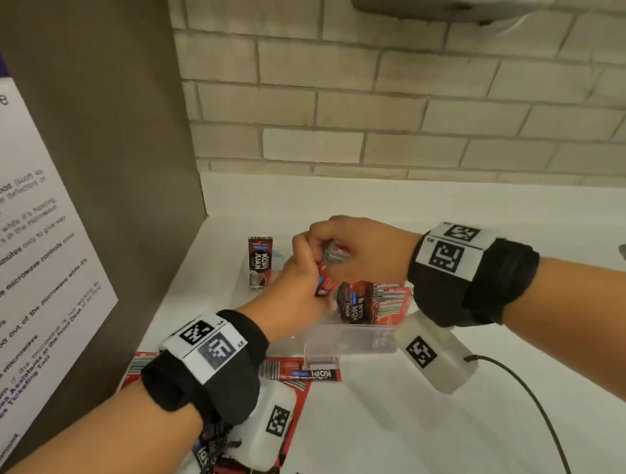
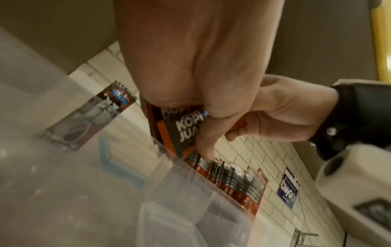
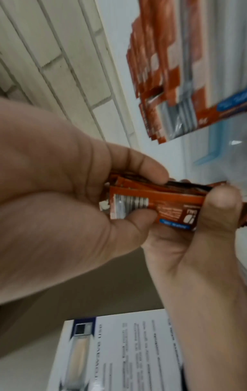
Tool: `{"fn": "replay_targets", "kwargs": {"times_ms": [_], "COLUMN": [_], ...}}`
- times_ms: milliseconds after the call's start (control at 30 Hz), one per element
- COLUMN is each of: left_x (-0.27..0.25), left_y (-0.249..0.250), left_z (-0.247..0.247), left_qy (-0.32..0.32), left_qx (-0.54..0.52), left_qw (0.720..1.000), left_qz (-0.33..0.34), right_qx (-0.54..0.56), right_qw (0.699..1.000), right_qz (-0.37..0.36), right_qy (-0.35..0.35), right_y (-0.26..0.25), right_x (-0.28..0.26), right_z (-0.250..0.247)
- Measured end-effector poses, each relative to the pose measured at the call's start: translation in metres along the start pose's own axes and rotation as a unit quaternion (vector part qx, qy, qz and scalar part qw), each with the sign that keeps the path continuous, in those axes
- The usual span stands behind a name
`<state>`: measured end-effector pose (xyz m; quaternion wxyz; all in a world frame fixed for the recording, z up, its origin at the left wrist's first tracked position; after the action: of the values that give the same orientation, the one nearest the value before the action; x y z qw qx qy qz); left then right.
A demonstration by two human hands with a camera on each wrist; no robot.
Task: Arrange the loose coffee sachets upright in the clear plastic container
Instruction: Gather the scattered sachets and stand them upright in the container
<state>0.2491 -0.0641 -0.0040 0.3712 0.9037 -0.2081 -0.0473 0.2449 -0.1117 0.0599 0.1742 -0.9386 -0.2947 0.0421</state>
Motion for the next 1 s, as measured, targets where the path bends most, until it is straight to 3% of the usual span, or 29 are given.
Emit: {"fn": "replay_targets", "kwargs": {"times_ms": [200, 433, 600, 767, 833, 1000], "left_x": [-0.004, -0.005, -0.009, -0.007, -0.004, 0.002], "left_y": [0.002, -0.002, -0.018, -0.022, -0.019, -0.011], "left_z": [0.010, 0.010, 0.016, 0.030, 0.038, 0.044], "left_qy": [-0.046, -0.060, -0.122, -0.197, -0.235, -0.246], "left_qx": [-0.112, -0.109, -0.095, -0.035, -0.036, -0.117], "left_qw": [0.993, 0.992, 0.985, 0.966, 0.955, 0.941], "left_qz": [-0.008, -0.016, -0.079, -0.166, -0.178, -0.199], "right_qx": [-0.024, -0.066, -0.124, -0.250, -0.272, -0.256], "right_qw": [0.999, 0.996, 0.987, 0.954, 0.948, 0.960], "right_qz": [-0.031, -0.051, -0.052, -0.055, -0.043, 0.003], "right_qy": [-0.007, -0.028, -0.083, -0.157, -0.161, -0.110], "right_y": [0.006, 0.008, 0.012, 0.011, 0.013, 0.025], "right_x": [-0.005, -0.007, -0.015, -0.020, -0.020, -0.023], "right_z": [0.007, 0.008, 0.025, 0.044, 0.047, 0.045]}}
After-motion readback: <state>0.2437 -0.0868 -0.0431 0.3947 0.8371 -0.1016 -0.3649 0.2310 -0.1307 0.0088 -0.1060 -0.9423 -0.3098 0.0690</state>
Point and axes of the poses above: each hand's wrist, its own x-axis towards the middle knuckle, its own z-axis out of the palm, y = z × x, the point moved 9 cm from there along x, towards the middle knuckle, and after that the axes turned 3 degrees about -z, right-handed, at the moved point
